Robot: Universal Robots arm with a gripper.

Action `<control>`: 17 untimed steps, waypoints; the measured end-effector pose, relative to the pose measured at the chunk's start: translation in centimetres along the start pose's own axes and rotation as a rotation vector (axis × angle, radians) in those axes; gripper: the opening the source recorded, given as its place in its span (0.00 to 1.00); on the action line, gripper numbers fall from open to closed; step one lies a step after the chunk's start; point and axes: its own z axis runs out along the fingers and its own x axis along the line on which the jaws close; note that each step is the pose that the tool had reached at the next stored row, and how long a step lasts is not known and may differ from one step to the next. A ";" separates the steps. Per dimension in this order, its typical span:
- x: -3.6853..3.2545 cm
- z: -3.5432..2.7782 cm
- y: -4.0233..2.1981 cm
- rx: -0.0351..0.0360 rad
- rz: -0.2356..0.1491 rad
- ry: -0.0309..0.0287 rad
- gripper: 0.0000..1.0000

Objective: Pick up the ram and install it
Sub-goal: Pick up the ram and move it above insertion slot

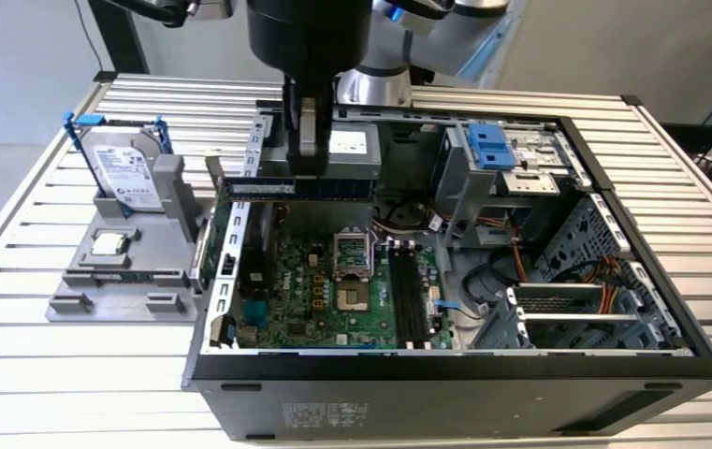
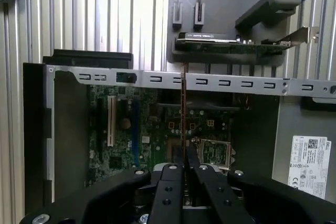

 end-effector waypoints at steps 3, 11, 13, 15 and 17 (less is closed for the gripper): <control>0.03 -0.02 -1.38 0.0000 -0.001 0.0001 0.00; 0.11 -0.07 -5.00 0.0000 -0.002 0.0000 0.00; 0.14 -0.09 -5.93 0.0000 -0.002 0.0001 0.00; 0.15 -0.10 -6.84 0.0000 -0.002 0.0000 0.00; 0.18 -0.12 -7.72 0.0000 -0.002 0.0000 0.00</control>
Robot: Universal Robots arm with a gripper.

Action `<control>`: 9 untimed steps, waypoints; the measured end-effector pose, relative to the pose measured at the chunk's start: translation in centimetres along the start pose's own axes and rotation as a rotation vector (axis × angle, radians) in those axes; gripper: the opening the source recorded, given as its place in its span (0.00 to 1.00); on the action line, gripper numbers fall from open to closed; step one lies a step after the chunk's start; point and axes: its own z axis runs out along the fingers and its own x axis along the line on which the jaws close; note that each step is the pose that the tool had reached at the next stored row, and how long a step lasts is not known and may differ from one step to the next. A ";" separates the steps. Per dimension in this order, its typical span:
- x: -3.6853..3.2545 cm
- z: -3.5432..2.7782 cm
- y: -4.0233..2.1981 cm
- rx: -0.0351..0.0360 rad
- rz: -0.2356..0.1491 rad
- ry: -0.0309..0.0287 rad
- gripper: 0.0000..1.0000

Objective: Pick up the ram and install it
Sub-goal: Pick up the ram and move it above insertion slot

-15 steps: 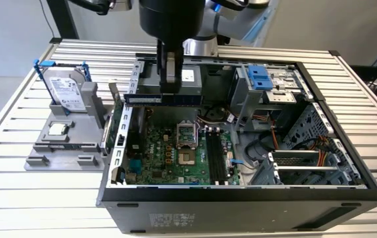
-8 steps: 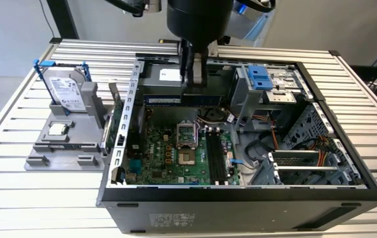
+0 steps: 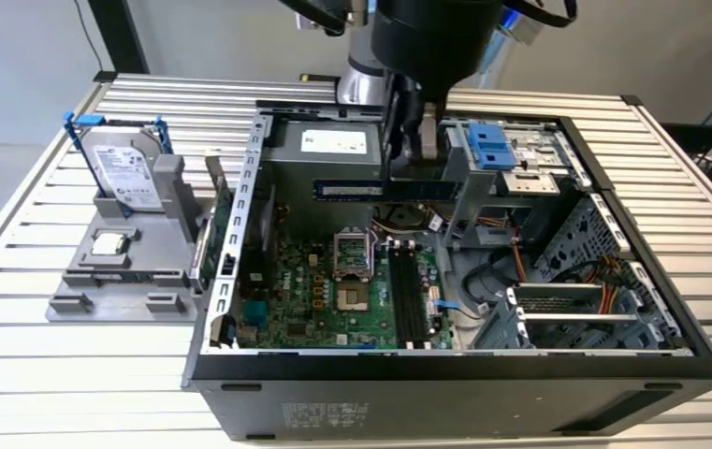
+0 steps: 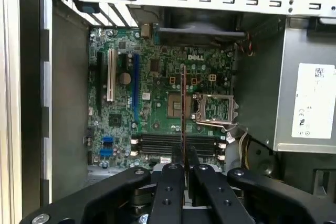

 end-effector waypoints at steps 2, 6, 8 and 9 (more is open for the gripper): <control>0.02 -0.02 -0.93 0.0000 0.000 0.0000 0.00; 0.06 -0.06 -2.66 -0.0001 0.000 0.0000 0.00; 0.03 -0.06 -3.03 -0.0001 0.008 -0.0001 0.00; 0.01 -0.05 -3.16 0.0001 0.013 -0.0003 0.00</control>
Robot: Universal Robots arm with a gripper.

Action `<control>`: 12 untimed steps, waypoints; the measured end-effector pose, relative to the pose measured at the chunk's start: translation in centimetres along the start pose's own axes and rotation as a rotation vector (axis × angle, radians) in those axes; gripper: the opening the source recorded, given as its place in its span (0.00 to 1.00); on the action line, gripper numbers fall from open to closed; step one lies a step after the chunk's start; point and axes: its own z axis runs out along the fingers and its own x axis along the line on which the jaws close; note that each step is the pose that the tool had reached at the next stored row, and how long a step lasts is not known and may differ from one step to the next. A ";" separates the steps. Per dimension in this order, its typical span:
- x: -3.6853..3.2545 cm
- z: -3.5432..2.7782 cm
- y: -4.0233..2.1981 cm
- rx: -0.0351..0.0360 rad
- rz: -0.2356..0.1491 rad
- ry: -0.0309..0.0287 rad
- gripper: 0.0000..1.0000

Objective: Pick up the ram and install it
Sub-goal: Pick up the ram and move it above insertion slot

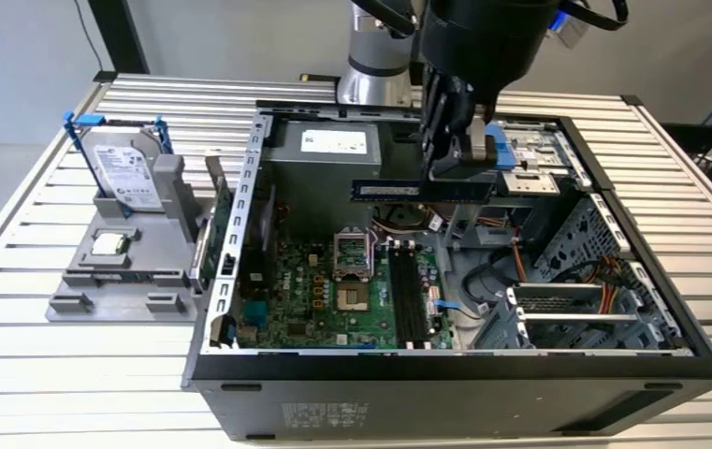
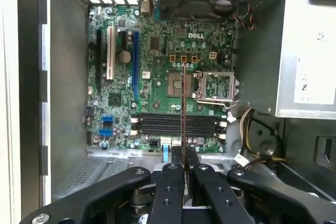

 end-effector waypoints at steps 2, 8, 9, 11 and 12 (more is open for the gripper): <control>-0.06 0.00 -0.27 0.0000 0.010 -0.0002 0.00; -0.32 0.00 -0.86 0.0000 0.036 -0.0008 0.00; -0.42 -0.01 -0.90 0.0001 0.038 -0.0009 0.00; -0.49 -0.01 -0.93 0.0001 0.038 -0.0009 0.00; -0.49 -0.01 -0.93 0.0001 0.038 -0.0009 0.00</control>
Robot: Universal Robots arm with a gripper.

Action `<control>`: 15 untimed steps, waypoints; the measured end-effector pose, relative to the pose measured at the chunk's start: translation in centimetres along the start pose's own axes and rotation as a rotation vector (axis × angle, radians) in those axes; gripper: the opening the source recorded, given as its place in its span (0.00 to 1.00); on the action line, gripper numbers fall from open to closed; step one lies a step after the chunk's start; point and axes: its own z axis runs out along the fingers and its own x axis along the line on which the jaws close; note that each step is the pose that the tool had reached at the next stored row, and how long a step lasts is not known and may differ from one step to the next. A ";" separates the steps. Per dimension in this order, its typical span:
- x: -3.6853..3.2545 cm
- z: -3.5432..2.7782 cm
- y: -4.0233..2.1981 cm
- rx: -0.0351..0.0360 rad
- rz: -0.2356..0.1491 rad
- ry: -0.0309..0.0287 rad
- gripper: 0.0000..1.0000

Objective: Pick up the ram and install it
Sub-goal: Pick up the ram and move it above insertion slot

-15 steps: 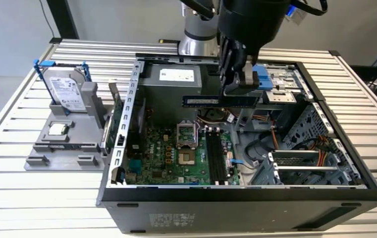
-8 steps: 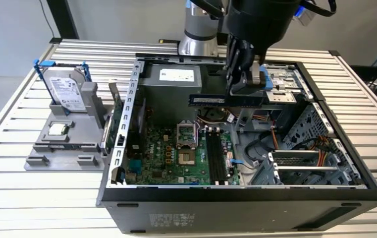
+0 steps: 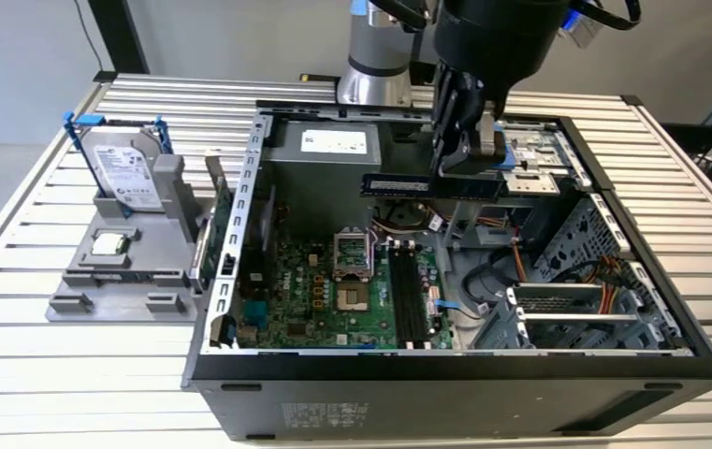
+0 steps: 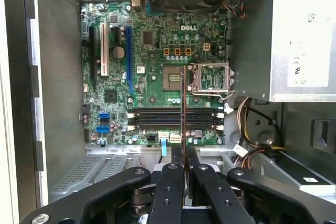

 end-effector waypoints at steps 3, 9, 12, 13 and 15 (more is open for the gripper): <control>-0.02 0.00 0.00 0.0000 0.000 0.0000 0.00; -0.04 0.00 -0.01 0.0000 0.000 0.0001 0.00; -0.06 0.00 0.00 0.0000 0.000 0.0000 0.00; -0.06 0.00 0.00 0.0000 0.000 0.0000 0.00; -0.06 0.00 0.00 0.0001 0.010 -0.0003 0.00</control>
